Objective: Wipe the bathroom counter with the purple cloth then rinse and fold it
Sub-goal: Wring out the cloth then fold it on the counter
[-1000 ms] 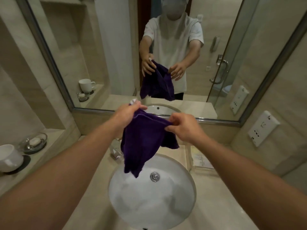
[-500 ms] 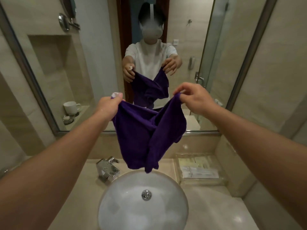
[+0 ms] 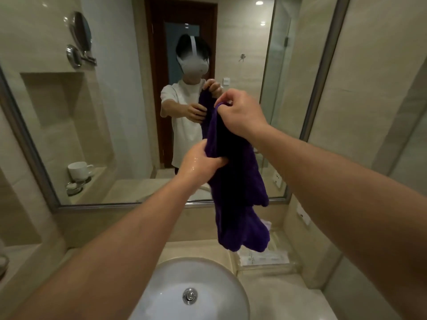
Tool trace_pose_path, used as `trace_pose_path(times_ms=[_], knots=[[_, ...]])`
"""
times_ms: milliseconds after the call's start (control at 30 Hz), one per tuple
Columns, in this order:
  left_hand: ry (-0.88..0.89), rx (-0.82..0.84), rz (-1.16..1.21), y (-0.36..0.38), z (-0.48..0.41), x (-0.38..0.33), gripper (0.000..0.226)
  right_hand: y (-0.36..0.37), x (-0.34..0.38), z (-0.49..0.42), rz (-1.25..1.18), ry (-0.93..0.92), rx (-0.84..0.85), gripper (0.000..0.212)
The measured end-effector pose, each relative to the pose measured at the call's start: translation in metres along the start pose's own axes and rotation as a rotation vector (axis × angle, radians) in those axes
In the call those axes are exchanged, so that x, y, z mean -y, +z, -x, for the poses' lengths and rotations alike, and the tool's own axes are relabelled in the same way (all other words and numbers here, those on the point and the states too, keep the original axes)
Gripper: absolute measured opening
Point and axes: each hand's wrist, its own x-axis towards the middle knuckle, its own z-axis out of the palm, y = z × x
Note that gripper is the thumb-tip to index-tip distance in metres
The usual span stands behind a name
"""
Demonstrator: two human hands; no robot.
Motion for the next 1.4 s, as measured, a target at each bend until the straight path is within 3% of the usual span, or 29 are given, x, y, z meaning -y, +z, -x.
trace_pose_path(times_ms=[100, 233, 333, 467, 733, 867, 933, 1033, 1100, 1200, 1333, 1400], knots=[[-0.047, -0.097, -0.004, -0.024, -0.009, 0.008, 0.018, -0.027, -0.022, -0.001, 0.207, -0.116, 0.008, 0.014], [0.108, -0.233, -0.022, -0.049, -0.021, -0.013, 0.026, -0.048, -0.054, 0.001, 0.402, -0.237, 0.087, 0.016], [0.238, -0.346, -0.118, -0.044, -0.030, -0.041, 0.026, -0.051, -0.065, 0.007, 0.418, -0.281, 0.072, 0.016], [0.326, -0.332, -0.174, -0.029, -0.041, -0.062, 0.024, -0.060, -0.084, 0.014, 0.400, -0.221, 0.068, 0.012], [0.442, -0.316, -0.101, 0.004, -0.052, -0.092, 0.040, -0.076, -0.083, 0.014, 0.058, -0.024, 0.200, 0.013], [0.483, -0.229, -0.181, 0.011, -0.060, -0.122, 0.048, -0.078, -0.058, 0.015, -0.376, -0.054, 0.309, 0.037], [0.474, -0.165, -0.266, 0.008, -0.065, -0.129, 0.056, -0.080, -0.052, 0.016, -0.482, 0.040, 0.394, 0.042], [0.451, -0.181, -0.421, -0.011, -0.069, -0.123, 0.072, -0.076, -0.057, 0.016, -0.356, 0.106, 0.515, 0.043], [0.423, -0.150, -0.530, -0.026, -0.069, -0.111, 0.074, -0.073, -0.059, 0.017, -0.458, 0.172, 0.509, 0.038], [0.302, -0.136, -0.654, -0.043, -0.066, -0.077, 0.053, -0.067, -0.048, 0.020, -0.654, 0.340, 0.489, 0.029], [0.095, -0.266, -0.538, -0.051, -0.058, -0.015, 0.035, -0.040, -0.035, 0.019, -0.771, 0.554, 0.504, 0.038], [-0.080, -0.251, -0.449, -0.042, -0.049, 0.019, 0.027, -0.032, -0.033, 0.018, -0.814, 0.603, 0.471, 0.040]])
